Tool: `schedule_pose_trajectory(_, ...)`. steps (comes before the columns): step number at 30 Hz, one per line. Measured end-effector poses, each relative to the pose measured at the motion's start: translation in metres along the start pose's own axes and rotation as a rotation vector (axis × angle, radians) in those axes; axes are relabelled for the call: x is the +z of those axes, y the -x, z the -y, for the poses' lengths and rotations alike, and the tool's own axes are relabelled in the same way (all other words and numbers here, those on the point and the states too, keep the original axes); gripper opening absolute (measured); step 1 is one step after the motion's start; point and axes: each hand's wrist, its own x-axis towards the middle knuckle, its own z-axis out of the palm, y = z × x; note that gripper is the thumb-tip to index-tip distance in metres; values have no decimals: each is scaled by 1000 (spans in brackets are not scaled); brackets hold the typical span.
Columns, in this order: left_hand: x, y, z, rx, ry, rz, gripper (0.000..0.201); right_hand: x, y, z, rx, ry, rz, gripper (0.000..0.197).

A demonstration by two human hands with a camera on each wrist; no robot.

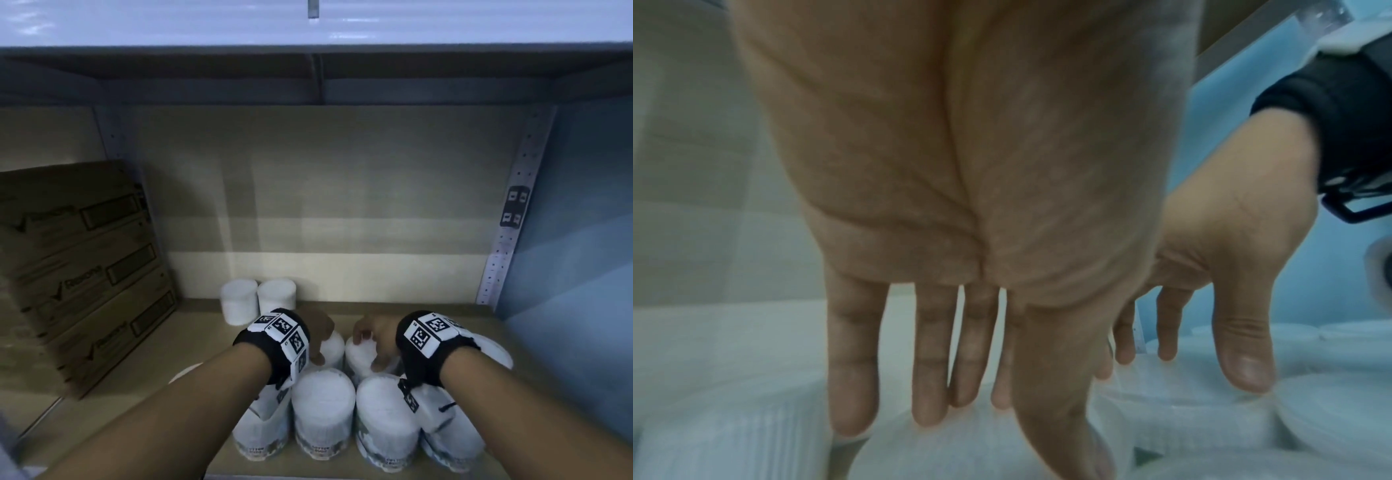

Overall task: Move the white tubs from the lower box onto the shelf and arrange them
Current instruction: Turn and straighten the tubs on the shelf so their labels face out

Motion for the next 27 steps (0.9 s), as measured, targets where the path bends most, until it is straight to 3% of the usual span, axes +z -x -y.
schedule_pose_trajectory(6,1,-3,25,-64,168,-94,43,-9,-7,8,17,-70,-183,43)
schedule_pose_trajectory(10,1,-5,58,-159,159,-176,39,-20,-24,17,-11,-159,-277,29)
schedule_pose_trajectory(15,0,-4,106,-300,194,-187,55,-37,-56,29,-23,-174,-350,29)
schedule_pose_trajectory(27,8,-44,208,-437,268,-192,53,-92,-167,81,-101,-104,-351,40)
